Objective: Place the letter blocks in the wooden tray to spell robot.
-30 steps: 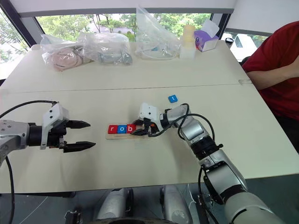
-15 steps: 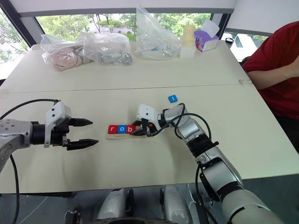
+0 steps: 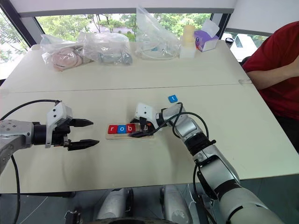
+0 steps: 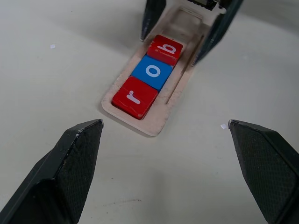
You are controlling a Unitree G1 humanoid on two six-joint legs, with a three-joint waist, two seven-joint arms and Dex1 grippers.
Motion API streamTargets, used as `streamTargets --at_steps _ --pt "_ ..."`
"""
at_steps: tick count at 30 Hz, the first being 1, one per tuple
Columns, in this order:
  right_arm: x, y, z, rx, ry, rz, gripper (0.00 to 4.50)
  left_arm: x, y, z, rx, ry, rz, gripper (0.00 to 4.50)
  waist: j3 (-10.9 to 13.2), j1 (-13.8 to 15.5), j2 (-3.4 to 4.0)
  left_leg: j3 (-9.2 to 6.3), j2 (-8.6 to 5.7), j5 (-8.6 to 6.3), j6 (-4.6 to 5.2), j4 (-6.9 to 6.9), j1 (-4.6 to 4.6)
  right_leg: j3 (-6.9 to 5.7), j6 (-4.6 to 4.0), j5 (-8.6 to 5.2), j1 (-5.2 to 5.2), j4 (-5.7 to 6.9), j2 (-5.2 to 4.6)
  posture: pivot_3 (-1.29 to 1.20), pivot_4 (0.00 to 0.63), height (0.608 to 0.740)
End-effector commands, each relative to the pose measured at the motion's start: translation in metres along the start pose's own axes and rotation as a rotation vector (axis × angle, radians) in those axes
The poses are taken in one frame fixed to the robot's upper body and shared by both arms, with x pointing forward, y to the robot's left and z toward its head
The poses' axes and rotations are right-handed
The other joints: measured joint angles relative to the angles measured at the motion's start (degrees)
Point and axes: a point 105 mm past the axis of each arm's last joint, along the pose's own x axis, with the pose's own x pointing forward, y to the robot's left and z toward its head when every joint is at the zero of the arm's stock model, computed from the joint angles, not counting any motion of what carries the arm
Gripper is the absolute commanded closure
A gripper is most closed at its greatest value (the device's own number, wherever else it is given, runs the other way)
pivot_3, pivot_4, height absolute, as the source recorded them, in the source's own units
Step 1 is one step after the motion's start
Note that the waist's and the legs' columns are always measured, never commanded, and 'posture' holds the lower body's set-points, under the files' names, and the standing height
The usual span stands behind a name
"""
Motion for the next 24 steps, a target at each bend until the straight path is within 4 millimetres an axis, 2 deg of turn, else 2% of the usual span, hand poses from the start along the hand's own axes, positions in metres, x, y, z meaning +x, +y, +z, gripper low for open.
streamTargets --at_steps 1,8,13,17,21,22,24 --pt "-0.005 -0.007 0.015 -0.042 -0.040 -0.029 0.10 -0.002 0.002 0.008 0.036 -0.014 0.018 0.00 0.0 0.0 0.00 0.00 0.00 0.00 0.00 0.00 0.00 0.00 0.00 0.00 0.00 0.00 0.00 0.00 0.150 0.738" --pt "-0.005 -0.011 0.021 -0.021 -0.081 -0.052 0.10 0.000 0.003 0.008 0.038 -0.014 0.020 0.00 0.0 0.0 0.00 0.00 0.00 0.00 0.00 0.00 0.00 0.00 0.00 0.00 0.00 0.00 0.00 0.00 0.150 0.738" --pt "-0.002 -0.008 0.018 -0.022 -0.075 -0.041 0.10 0.001 0.004 0.008 0.042 -0.007 0.023 0.00 0.0 0.0 0.00 0.00 0.00 0.00 0.00 0.00 0.00 0.00 0.01 0.01 0.00 0.00 0.00 0.00 0.150 0.738" --pt "0.003 -0.004 0.014 -0.027 -0.068 -0.027 1.93 0.001 0.005 0.008 0.042 -0.007 0.028 0.00 0.0 0.0 0.00 0.00 0.00 0.00 0.00 0.00 0.00 0.00 0.01 0.01 0.00 0.00 0.00 0.00 0.150 0.738" --pt "0.004 -0.001 0.014 -0.024 -0.066 -0.008 4.19 0.001 0.005 0.007 0.040 -0.008 0.030 0.00 0.0 0.0 0.00 0.00 0.00 0.00 0.00 0.00 0.02 0.00 0.01 0.01 0.01 0.01 0.00 0.00 0.150 0.738" --pt "0.003 0.000 0.014 -0.026 -0.065 -0.002 4.42 0.001 0.005 0.007 0.040 -0.008 0.031 0.00 0.0 0.0 0.00 0.00 0.00 0.00 0.00 0.01 0.03 0.00 0.01 0.01 0.02 0.03 0.00 0.00 0.150 0.738" --pt "0.001 0.001 0.015 -0.031 -0.066 0.001 4.42 0.001 0.006 0.007 0.039 -0.008 0.034 0.00 0.0 0.0 0.00 -0.01 0.00 0.00 0.00 0.02 0.03 0.00 0.01 0.01 0.02 0.04 0.00 0.00 0.150 0.738"
